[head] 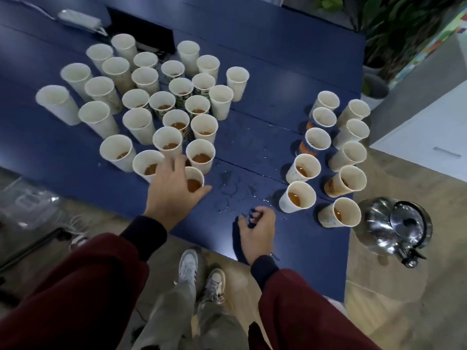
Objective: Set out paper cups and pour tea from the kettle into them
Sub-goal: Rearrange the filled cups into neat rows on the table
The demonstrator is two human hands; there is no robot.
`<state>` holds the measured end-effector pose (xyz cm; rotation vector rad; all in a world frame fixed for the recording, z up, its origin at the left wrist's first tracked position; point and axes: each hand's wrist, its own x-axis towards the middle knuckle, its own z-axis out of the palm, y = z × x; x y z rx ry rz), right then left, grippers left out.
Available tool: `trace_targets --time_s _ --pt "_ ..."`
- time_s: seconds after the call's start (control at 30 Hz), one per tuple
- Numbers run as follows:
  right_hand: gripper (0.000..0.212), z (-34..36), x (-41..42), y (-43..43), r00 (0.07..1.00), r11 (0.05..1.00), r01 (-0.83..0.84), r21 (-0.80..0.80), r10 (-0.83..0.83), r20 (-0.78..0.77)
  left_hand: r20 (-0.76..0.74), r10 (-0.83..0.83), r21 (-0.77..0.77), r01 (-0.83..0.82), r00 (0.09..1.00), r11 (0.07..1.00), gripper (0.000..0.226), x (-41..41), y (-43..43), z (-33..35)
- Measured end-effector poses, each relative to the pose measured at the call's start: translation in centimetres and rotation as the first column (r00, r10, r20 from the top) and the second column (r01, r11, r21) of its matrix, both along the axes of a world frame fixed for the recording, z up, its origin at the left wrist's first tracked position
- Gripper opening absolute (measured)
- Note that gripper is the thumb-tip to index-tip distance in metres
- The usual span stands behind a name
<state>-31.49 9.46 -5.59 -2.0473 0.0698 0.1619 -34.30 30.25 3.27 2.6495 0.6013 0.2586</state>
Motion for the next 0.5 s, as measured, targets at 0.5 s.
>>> trace_targets --time_s 0.5 --pt "0.074 1.8 1.4 4.2 0.831 0.837 -0.546 -0.04 0.536 -0.148 -0.054 0.117 -0.219 -0.126 0.992 0.968 0.047 -0.3 -1.8 -1.8"
